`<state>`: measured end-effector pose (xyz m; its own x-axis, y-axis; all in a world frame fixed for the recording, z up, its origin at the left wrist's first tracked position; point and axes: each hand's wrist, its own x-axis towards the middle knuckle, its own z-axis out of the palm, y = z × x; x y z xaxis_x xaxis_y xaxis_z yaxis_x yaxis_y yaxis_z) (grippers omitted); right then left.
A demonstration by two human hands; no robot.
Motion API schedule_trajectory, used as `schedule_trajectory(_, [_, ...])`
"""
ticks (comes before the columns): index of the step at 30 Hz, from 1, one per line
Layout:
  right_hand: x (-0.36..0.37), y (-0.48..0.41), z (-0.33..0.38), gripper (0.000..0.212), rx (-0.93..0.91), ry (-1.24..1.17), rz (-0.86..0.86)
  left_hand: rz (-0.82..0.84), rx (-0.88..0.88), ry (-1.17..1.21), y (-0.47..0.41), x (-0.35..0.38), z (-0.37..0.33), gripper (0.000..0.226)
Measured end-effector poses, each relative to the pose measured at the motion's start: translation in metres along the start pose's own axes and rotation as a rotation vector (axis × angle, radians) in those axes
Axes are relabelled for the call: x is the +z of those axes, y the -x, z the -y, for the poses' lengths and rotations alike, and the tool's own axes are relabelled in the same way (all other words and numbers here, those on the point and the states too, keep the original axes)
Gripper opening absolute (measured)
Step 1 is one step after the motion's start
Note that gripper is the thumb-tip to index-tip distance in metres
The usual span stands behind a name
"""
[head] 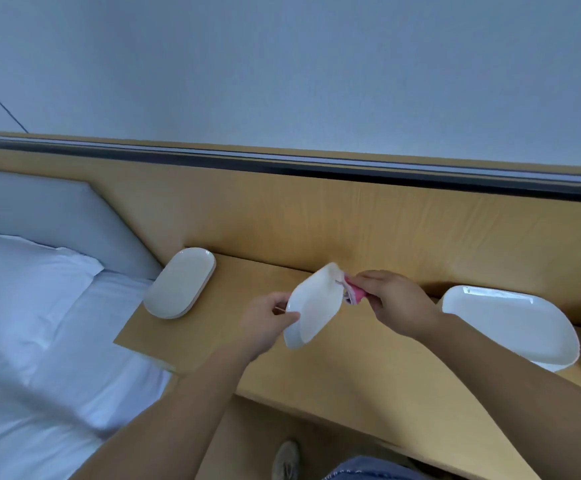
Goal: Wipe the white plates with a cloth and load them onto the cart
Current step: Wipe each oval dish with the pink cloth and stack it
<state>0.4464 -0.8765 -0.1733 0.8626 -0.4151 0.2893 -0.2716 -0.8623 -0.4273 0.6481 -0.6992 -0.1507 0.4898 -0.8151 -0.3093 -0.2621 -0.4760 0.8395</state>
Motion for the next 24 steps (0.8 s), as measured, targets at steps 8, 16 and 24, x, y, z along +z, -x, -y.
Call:
schedule_trajectory(8, [0.018,-0.046,0.050,0.053,-0.230,0.081,-0.001,-0.403,0.165,-0.457,0.028,-0.078,0.032,0.021])
schedule_trajectory(16, [0.043,-0.080,0.090,0.056,-0.232,0.144,-0.027,-0.483,0.166,-0.671,0.008,-0.149,0.094,0.028])
schedule_trajectory(24, [0.090,-0.115,0.120,0.057,-0.166,0.156,0.002,-0.324,0.139,-0.839,-0.025,-0.194,0.135,0.038])
